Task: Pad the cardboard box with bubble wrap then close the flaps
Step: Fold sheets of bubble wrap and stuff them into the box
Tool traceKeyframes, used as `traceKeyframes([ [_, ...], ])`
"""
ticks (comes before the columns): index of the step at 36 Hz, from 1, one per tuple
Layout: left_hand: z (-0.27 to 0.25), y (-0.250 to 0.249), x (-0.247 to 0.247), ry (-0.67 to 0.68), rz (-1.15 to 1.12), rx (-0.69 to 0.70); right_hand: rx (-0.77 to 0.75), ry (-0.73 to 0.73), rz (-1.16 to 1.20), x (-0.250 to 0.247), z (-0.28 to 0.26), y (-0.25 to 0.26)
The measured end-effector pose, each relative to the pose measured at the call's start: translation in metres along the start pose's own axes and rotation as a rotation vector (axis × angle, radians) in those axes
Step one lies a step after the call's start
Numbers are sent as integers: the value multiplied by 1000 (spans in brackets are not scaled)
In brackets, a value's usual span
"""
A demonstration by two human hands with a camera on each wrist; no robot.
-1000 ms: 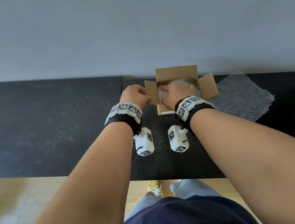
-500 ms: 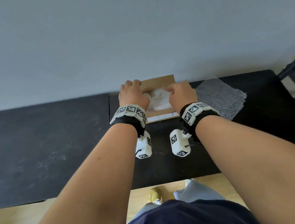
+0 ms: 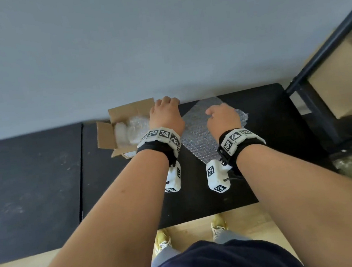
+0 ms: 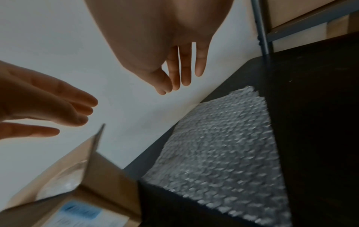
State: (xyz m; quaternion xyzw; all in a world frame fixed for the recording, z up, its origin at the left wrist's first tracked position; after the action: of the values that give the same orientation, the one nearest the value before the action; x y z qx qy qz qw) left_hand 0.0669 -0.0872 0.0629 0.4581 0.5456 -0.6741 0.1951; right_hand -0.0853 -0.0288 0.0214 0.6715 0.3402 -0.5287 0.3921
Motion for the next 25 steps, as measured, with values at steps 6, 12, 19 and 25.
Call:
traceKeyframes([
  [6,5,-37,53,44,-47,-60,30,96,-4,19,10,-68],
  [12,-1,-29,105,130,-124,-237,-13,211,60,44,14,-97],
  [19,-25,-4,147,243,-4,-339,-158,310,75,81,2,-88],
  [25,-36,14,173,382,149,-274,-259,335,43,100,-4,-75],
])
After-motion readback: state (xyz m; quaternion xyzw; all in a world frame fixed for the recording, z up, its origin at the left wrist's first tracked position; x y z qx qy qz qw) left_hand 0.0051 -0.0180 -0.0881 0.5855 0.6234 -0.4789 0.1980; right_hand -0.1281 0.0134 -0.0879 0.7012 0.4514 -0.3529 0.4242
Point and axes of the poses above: each hand's wrist, its own z-axis towards the middle knuckle, its own x-axis out of the palm, y = z × x, the point moved 10 cm from there along z, towards the middle knuckle, and after that the axes turned 13 degrees about -z, right-handed, at the moved point
